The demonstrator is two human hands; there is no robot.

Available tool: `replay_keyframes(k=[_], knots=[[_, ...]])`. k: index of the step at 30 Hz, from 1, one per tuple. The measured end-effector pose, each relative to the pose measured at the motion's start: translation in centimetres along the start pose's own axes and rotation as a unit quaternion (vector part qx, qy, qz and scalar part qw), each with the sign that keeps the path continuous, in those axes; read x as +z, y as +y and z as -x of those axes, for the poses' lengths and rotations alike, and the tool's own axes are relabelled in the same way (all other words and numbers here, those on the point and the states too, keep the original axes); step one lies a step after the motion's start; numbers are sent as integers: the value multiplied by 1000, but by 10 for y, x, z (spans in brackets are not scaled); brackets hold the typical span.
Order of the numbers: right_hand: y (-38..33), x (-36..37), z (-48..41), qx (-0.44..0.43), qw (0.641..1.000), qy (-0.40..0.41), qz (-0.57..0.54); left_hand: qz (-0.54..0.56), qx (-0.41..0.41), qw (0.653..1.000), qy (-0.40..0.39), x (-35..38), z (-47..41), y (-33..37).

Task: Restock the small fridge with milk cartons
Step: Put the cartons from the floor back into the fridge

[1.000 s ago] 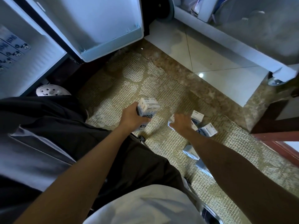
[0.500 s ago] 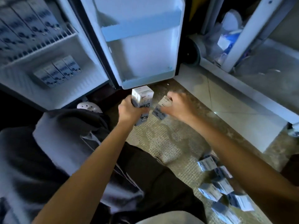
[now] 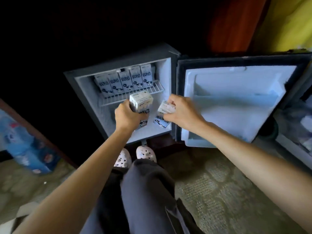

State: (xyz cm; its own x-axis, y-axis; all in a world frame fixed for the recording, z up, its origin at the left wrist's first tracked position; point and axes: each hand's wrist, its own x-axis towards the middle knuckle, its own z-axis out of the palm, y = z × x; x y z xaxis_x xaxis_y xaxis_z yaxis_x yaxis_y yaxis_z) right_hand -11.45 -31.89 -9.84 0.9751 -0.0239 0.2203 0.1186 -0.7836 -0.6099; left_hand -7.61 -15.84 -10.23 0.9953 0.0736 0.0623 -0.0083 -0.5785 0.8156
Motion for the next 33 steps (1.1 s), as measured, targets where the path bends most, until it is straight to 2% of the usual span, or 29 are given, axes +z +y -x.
replay_keyframes(k=[7, 15, 20, 27, 33], knots=[[-26, 40, -92, -71, 997, -14, 21, 57, -30, 997, 42, -34, -86, -25], [-15, 93, -172, -117, 988, 1, 98, 88, -43, 992, 77, -27, -170, -58], [-8, 111, -202, -153, 982, 17, 112, 129, -67, 988, 55, -20, -208, -71], [-11, 116, -231, -147, 989, -13, 7, 137, -115, 984, -16, -24, -230, -91], [-8, 116, -236, -47, 988, -34, -146, 140, -136, 980, 37, -21, -238, -95]])
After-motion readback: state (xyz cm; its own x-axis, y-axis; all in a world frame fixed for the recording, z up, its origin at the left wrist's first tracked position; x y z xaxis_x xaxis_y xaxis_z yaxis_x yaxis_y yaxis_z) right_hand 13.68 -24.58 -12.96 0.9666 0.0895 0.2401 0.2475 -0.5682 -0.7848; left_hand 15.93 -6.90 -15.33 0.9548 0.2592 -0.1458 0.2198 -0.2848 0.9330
